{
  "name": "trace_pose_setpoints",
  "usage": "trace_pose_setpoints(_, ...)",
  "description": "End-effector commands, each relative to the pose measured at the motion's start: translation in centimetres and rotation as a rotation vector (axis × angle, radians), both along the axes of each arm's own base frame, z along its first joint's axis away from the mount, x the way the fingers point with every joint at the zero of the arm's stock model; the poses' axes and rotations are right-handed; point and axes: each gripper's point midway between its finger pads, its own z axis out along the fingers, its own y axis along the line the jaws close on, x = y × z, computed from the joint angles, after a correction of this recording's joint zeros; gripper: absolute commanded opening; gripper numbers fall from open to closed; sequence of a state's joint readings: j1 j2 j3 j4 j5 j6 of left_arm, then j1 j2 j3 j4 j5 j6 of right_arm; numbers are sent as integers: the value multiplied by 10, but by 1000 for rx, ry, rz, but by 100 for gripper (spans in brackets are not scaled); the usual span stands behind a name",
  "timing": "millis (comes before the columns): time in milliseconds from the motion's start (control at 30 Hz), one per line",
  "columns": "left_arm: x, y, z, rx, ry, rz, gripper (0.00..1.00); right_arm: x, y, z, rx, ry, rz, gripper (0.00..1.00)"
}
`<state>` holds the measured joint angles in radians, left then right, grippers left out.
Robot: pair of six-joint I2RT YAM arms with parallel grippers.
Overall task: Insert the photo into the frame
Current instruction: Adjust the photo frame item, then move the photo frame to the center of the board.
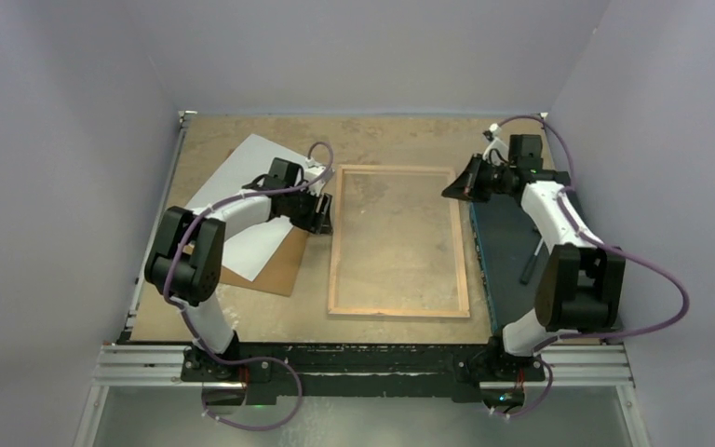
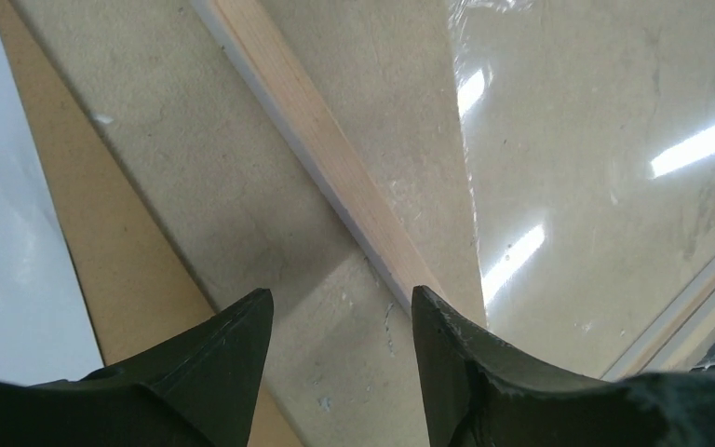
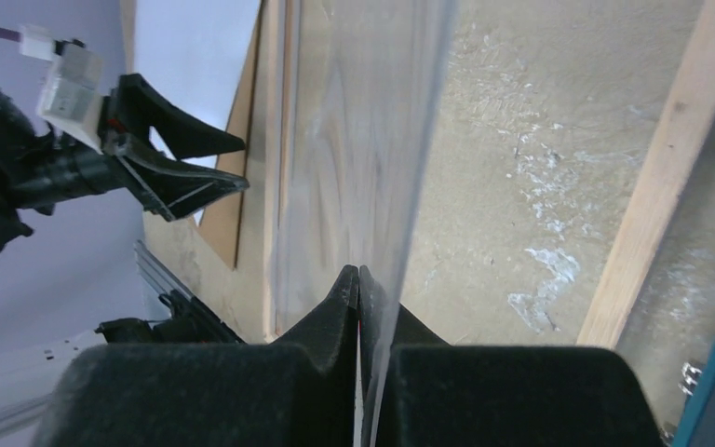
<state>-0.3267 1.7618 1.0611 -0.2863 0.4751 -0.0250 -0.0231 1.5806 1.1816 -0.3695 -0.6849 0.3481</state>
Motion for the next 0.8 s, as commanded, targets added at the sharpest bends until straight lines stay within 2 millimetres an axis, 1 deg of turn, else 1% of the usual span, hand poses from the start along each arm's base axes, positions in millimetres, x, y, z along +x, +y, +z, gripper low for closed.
trace_pose_setpoints(0,14,-23,16,-59,-42,-5,56,-9,2,39,103,-110,20,0)
trace_pose_setpoints(133,8,-33,8,-38,-41,-47,56,-19,5,33,117,-98,35,0)
trace_pose_setpoints(267,7,-32,-8,28,-42,-64,51,-28,6,26,126,-86,41,0)
trace_pose_setpoints(367,7,-27,-23,100,-45,-78,42,-33,7,26,133,-84,42,0)
trace_pose_setpoints(467,12,-21,-32,164,-64,-75,26,-34,8,30,140,-97,35,0)
trace_pose_setpoints(533,20,-15,-35,204,-80,-60,15,-34,8,32,143,-107,25,0)
trace_pose_setpoints(567,23,-14,-34,218,-93,-57,13,-34,8,32,146,-106,21,0)
trace_pose_setpoints(700,36,-15,-28,228,-129,-56,11,-37,12,25,189,-102,13,0)
trace_pose_setpoints(767,36,-18,-25,216,-113,-57,11,-38,11,19,191,-89,-4,0)
